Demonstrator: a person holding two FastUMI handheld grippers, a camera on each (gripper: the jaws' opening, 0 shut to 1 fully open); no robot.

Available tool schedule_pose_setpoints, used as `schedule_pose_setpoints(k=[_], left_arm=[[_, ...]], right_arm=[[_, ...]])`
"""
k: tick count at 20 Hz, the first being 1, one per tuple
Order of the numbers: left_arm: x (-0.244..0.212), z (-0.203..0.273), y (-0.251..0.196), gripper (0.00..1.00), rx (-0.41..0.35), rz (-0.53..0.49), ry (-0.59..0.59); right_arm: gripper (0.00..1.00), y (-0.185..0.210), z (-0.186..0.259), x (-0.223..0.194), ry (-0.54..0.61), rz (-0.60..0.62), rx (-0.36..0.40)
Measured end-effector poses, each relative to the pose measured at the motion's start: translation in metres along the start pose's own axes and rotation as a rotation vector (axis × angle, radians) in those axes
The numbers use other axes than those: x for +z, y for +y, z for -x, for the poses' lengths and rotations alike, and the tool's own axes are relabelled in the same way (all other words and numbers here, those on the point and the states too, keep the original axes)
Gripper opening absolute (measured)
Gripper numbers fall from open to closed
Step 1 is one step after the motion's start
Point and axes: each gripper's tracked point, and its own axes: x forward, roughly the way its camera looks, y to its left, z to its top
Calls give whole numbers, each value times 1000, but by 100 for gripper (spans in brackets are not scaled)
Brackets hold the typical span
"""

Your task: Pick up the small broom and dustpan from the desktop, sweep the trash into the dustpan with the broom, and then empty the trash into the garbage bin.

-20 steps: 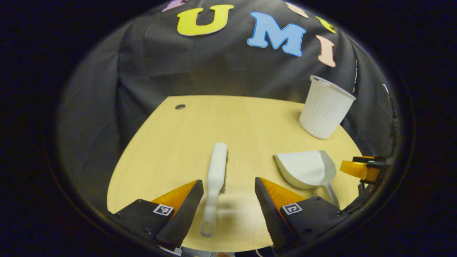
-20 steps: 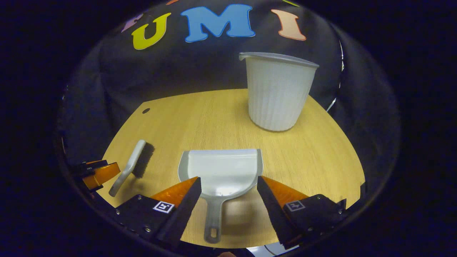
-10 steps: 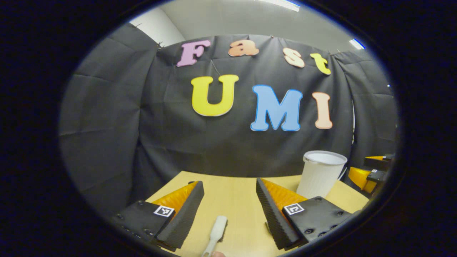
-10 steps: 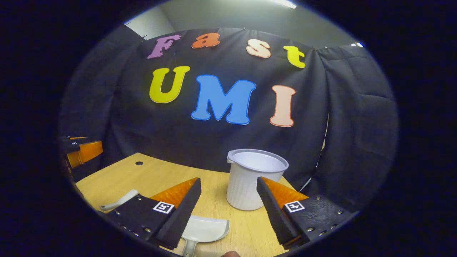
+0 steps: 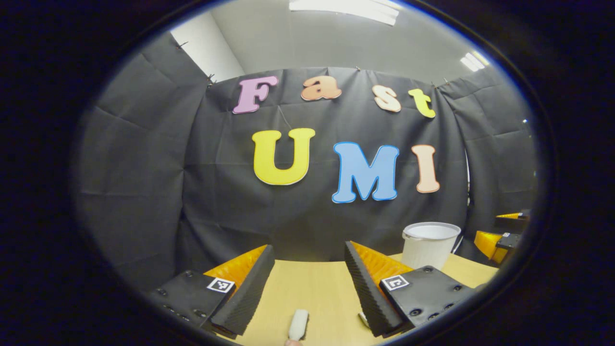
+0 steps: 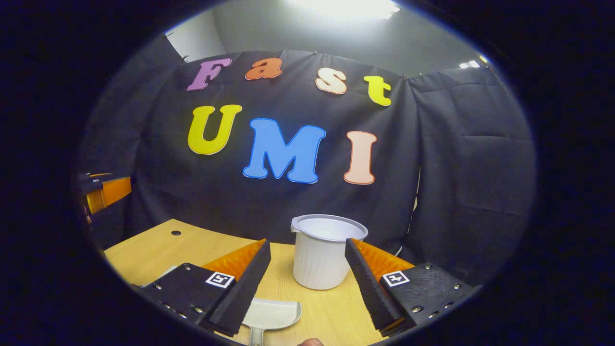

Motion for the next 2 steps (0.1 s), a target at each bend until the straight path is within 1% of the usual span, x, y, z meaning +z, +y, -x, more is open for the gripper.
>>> schedule_pose_setpoints(k=[2], left_arm=[[-1,-1,-2,95,-2,4,3]], right_arm=[[96,-1,5,4,-19,11,-3]])
